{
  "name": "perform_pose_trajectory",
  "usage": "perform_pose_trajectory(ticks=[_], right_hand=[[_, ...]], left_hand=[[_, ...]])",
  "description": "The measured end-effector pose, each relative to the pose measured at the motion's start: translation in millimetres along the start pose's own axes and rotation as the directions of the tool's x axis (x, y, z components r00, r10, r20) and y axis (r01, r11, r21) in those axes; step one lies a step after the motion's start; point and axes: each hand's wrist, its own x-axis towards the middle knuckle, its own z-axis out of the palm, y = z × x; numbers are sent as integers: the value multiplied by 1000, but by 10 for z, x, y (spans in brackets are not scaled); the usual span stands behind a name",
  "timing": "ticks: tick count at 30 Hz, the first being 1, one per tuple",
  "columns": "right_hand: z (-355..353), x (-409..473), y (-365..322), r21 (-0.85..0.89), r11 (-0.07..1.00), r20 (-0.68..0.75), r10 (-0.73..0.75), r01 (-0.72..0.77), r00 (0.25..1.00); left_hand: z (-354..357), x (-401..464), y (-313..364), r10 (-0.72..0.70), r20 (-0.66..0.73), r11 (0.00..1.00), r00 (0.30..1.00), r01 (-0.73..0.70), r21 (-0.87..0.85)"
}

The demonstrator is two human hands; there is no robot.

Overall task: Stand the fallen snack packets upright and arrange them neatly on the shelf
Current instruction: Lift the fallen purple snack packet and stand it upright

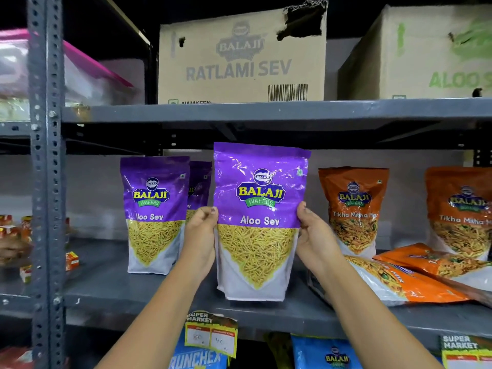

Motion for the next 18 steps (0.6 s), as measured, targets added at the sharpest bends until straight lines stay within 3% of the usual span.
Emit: perform_pose_trajectory(ticks=[9,15,18], right_hand=[[127,493,225,-139,990,-208,-33,4,977],[131,522,265,-301,953,-176,-34,-21,984],[98,291,22,-314,949,-167,-58,3,984]], left_hand=[[17,464,-285,18,-215,978,976,27,206],[-14,496,-392,30,-346,977,938,45,206],[94,377,-321,161,-382,968,910,-71,240]])
